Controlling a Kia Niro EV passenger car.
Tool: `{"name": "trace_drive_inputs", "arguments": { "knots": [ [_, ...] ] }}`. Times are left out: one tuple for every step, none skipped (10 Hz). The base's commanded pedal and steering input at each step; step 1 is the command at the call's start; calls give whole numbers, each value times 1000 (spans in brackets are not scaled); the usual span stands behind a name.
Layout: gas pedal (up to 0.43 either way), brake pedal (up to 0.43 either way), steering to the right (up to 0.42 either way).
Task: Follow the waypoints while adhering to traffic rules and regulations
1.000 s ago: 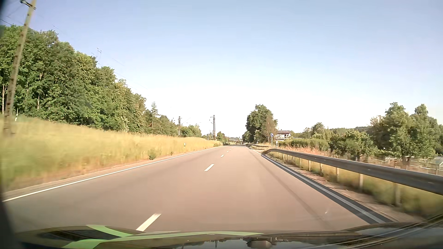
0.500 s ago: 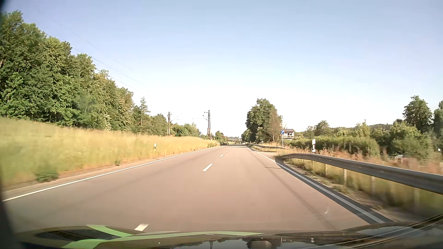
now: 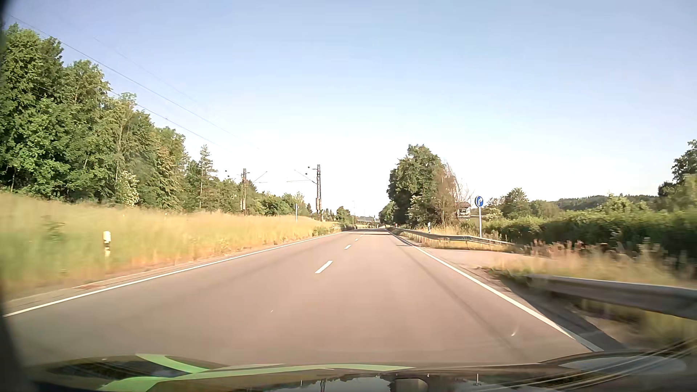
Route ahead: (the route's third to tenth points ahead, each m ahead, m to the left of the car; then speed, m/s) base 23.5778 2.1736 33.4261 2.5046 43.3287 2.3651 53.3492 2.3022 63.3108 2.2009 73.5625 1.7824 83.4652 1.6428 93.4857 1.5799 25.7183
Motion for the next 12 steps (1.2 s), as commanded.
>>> {"name": "trace_drive_inputs", "arguments": {
  "knots": [
    [280, 0, 0],
    [280, 0, 0],
    [268, 0, 0],
    [260, 0, 0],
    [260, 0, 0],
    [260, 0, 0],
    [260, 0, 0],
    [260, 0, 0],
    [268, 0, -1],
    [268, 0, -2],
    [260, 0, -3],
    [228, 0, -3]
  ]
}}
